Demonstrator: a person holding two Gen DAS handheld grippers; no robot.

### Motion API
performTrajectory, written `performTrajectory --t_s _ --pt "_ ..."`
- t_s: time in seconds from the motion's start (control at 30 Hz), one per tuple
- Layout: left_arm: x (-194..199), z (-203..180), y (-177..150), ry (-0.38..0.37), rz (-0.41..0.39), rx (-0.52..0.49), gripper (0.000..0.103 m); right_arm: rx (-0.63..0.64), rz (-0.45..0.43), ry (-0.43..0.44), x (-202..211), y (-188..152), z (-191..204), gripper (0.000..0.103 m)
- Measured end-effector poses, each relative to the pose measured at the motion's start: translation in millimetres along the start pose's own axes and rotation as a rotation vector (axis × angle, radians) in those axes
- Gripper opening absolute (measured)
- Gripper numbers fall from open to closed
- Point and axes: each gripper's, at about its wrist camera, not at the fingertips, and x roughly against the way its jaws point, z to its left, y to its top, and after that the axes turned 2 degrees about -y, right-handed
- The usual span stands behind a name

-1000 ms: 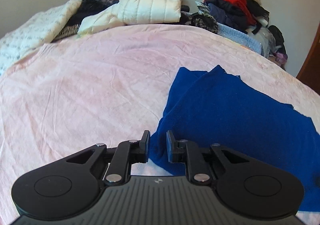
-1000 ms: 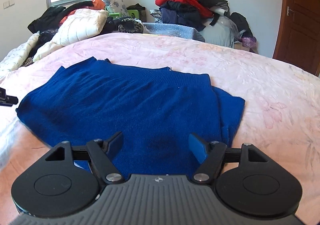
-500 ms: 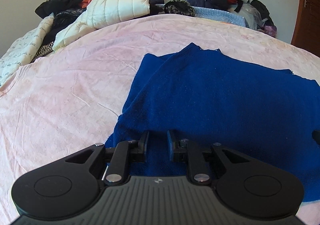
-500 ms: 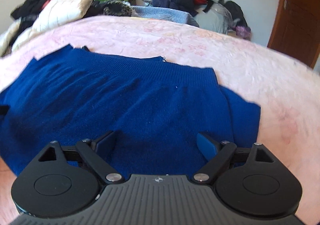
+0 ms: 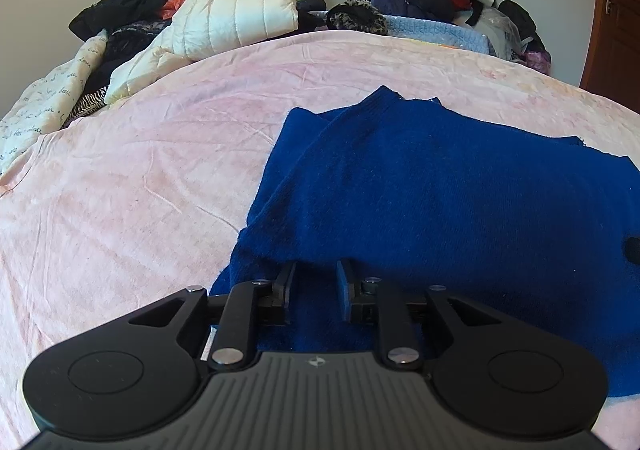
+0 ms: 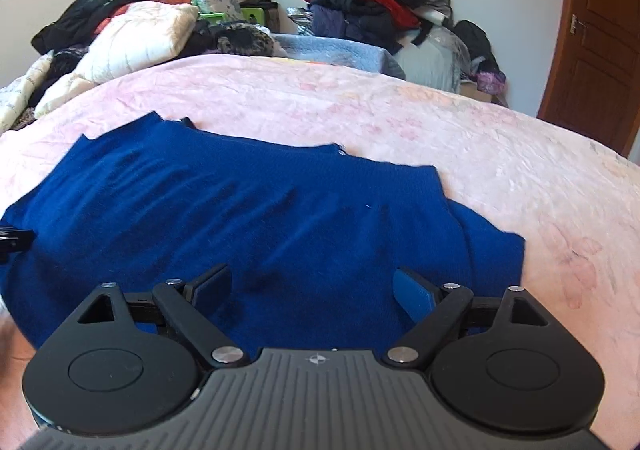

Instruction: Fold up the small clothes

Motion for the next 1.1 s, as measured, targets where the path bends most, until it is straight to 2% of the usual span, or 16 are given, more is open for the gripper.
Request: performTrajectory --t_s 0.1,0.2,0.33,0.37,0.4,0.43,0.5,0.53,0.57,0.7,0.73,0.8,0.9,1.0,1.1 --pt "-0.5 0.6 -0.1 -0.003 -0.001 -0.002 0.021 0.049 0.04 -0.023 -10.6 -2.9 6.1 0.094" --pt "-1.3 3.6 -0.1 -0.014 0.001 0.004 0.021 -0.043 0.056 0.033 -18.6 -12.2 -12.3 0.097" --pt "1.5 8.0 -1.2 -0.026 -0.01 0.016 0.022 -0.01 0.079 0.034 -20.3 -9.5 -10.9 0.099" --pt "5.7 12.9 -0.6 -0.027 -0.005 0.049 0.026 -0.013 0.09 0.026 -18.7 -5.7 -9.6 0.095" --pt "11.5 19.8 -0.4 -0.038 -0.005 0.093 0.028 -0.022 0.078 0.014 -13.5 -3.5 -8.9 0.085" --pt "18.3 28.1 -1.2 -0.058 -0.01 0.139 0.033 -0.033 0.042 -0.001 -4.1 -3.6 -8.1 0.082" --pt "32.0 49.4 -6.1 -0.109 -0.021 0.272 0.054 -0.048 -0.039 0.008 16.2 -8.1 -6.5 0.088" --pt "36.5 61.0 -10.1 -0.131 -0.018 0.361 0.076 -0.055 -0.073 0.032 25.5 -12.6 -7.4 0.089" --pt "39.4 72.7 -15.1 -0.153 -0.011 0.457 0.082 -0.054 -0.085 0.048 30.2 -16.5 -6.7 0.091" --pt "32.0 101.8 -28.3 -0.277 0.072 0.762 0.081 -0.008 -0.032 0.02 20.1 -33.4 -3.0 0.092" --pt "27.8 104.7 -29.5 -0.306 0.087 0.812 0.081 -0.028 -0.005 0.022 12.8 -37.2 -4.0 0.093" --pt "18.0 107.1 -29.5 -0.375 0.109 0.895 0.081 -0.056 -0.034 0.058 11.6 -43.1 -6.8 0.101" --pt "-4.0 103.3 -26.7 -0.513 0.156 0.99 0.081 -0.029 -0.024 0.06 9.6 -42.6 -1.7 0.101" --pt "-17.1 97.7 -23.6 -0.5 0.147 1.042 0.08 -0.031 -0.029 0.076 10.6 -44.4 -0.9 0.101" --pt "-20.1 91.7 -16.1 -0.463 0.142 1.042 0.08 -0.041 -0.036 0.085 12.2 -46.0 -1.9 0.101"
